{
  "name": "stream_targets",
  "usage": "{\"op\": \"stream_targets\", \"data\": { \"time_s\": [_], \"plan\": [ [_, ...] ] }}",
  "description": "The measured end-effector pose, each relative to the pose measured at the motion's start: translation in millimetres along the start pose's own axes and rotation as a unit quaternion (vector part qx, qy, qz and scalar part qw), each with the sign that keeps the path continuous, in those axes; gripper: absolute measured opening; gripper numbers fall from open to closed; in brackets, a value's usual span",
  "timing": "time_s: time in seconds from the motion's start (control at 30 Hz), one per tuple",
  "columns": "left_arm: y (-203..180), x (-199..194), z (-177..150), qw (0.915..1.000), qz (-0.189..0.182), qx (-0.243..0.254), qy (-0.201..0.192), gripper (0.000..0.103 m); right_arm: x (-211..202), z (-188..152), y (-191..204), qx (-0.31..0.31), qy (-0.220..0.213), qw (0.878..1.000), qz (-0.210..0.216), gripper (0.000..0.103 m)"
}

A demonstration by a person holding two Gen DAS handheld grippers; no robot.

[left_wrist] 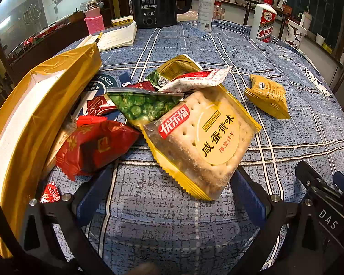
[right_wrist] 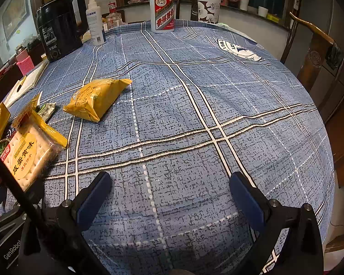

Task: Organize snacks

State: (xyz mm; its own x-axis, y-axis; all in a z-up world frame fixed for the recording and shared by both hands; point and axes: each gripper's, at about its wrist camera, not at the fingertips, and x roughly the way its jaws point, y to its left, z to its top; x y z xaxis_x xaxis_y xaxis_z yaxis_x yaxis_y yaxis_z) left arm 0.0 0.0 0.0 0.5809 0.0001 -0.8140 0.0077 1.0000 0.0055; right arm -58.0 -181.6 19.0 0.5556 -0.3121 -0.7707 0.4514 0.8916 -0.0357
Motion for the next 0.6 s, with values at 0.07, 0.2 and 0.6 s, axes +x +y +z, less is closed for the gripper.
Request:
{"op": "stream_targets", "data": {
  "time_s": [0.07,0.2,0.6],
  "plan": [
    [0.1,0.0,0.0,1.0000,0.000,0.000,0.000,0.103,-0.1,0.0,0.0,0.000,0.000,1.000,0.000,0.103],
    [0.0,0.0,0.0,1.0000,0.000,0.000,0.000,0.103,-0.1,0.0,-0.3,0.000,0.000,1.000,0.000,0.103],
    [-0.8,-1.7,-1.3,0.9999,0.008,-0.008,0.009,0.103,-0.1,0.4,1.6,0.004,0.000,1.000,0.000,0.103]
  ]
}}
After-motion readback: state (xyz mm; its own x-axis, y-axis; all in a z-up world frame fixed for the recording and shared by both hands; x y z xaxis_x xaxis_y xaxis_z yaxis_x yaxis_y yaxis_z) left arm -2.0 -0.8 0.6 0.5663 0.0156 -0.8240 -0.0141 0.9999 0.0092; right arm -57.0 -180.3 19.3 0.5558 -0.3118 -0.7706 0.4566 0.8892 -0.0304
